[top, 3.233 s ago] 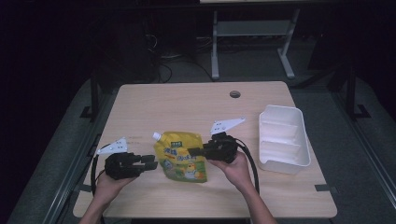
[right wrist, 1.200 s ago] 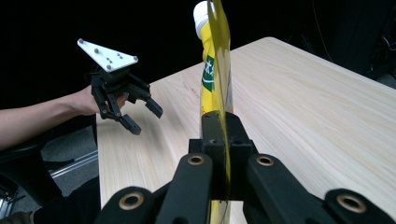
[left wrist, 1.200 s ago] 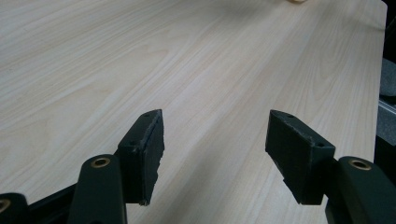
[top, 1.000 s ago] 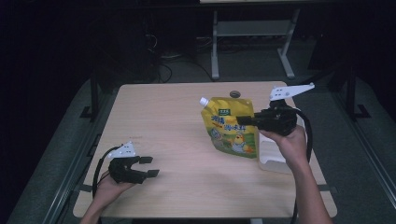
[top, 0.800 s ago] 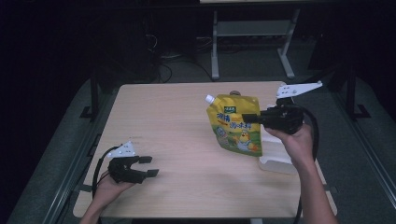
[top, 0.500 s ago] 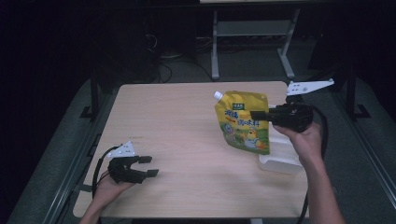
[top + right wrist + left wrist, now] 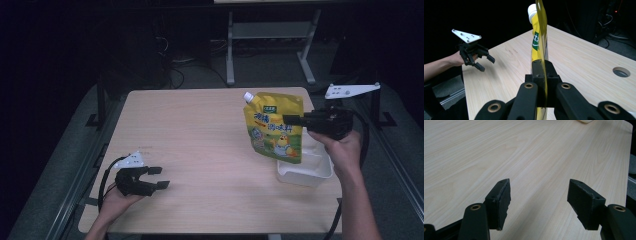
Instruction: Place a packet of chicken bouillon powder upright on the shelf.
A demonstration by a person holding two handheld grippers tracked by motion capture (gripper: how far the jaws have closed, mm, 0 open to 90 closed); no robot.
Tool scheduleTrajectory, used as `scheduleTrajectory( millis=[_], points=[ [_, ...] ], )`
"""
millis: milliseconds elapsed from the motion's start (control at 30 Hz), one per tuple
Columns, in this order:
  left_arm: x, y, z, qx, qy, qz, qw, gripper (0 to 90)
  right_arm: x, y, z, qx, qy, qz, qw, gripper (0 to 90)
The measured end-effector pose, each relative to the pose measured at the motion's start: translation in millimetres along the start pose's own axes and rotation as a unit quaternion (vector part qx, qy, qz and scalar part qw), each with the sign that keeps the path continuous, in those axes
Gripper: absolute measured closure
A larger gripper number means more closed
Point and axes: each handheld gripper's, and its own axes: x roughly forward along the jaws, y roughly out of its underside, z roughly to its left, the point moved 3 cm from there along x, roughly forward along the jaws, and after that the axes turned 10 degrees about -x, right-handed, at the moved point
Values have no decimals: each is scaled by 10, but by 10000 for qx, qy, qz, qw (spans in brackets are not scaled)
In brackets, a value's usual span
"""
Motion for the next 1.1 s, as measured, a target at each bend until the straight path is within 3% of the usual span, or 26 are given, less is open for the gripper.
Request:
scheduleTrajectory(
  millis=[767, 1100],
  points=[
    [11, 2, 8, -48, -11, 13, 10000, 346, -495, 275, -208, 342, 610, 49, 9975, 898],
    [11, 3, 13, -47, -28, 19, 10000, 346, -505, 460, -300, 413, 761, 223, 9960, 897]
  ],
)
